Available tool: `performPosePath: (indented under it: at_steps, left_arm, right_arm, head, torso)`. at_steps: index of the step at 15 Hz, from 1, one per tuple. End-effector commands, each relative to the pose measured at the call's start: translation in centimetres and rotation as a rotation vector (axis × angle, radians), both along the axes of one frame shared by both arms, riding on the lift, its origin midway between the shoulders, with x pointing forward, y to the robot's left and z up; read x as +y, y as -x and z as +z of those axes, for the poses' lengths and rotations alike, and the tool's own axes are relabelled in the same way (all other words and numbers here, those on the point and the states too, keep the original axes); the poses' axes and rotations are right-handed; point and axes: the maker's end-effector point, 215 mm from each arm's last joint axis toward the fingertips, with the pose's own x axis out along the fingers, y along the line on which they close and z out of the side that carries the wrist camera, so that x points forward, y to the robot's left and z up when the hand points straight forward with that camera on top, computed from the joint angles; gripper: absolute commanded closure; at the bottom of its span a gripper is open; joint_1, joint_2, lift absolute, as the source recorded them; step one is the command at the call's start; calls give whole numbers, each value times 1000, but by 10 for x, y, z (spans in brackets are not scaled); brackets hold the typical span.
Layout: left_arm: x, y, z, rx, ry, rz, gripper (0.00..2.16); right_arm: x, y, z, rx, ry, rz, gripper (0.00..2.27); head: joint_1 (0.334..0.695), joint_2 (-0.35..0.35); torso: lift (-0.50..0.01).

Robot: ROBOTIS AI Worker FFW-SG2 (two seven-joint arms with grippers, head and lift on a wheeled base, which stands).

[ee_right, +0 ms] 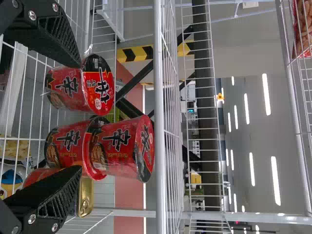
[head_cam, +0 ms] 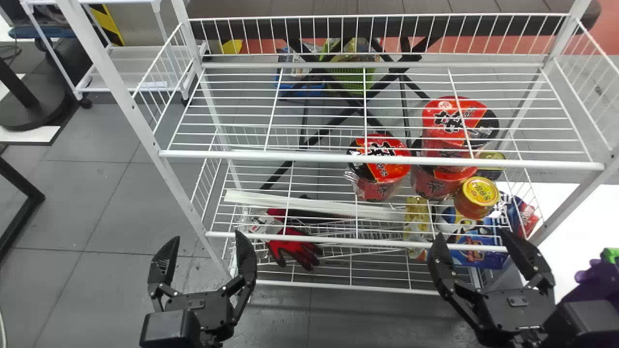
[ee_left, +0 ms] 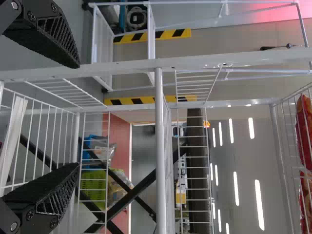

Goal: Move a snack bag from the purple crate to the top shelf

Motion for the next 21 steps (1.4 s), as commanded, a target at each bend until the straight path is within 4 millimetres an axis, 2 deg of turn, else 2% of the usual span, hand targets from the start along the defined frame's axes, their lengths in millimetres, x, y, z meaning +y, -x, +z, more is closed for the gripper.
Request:
performPosePath:
  at_steps: [1,15,16,17,19,21]
  left_arm:
    - [0,1,0,1,-4,-2,97]
    - [0,2,-4,9,-9,-3,97]
    - [0,2,-5,12,-9,-1,97]
    - [2,2,-6,13,-9,4,97]
    - [4,4,-9,17,-11,12,97]
    - [6,6,-13,23,-14,21,97]
  right_arm:
    - [1,0,0,0,-2,1,66]
    - [2,4,8,-24,-10,18,76]
    - [-1,6,10,-14,-7,13,83]
    - [-5,7,4,31,-3,5,90]
    - [-25,7,-1,112,-9,-3,103]
    - [-39,20,-25,299,-46,48,107]
  head:
    - [695,70]
    - [695,74]
    - [695,74]
    - [695,74]
    - [695,70]
    - [695,52]
  torso:
    - [-438]
    - [-452]
    - [-452]
    - [-452]
    - [-452]
    - [-452]
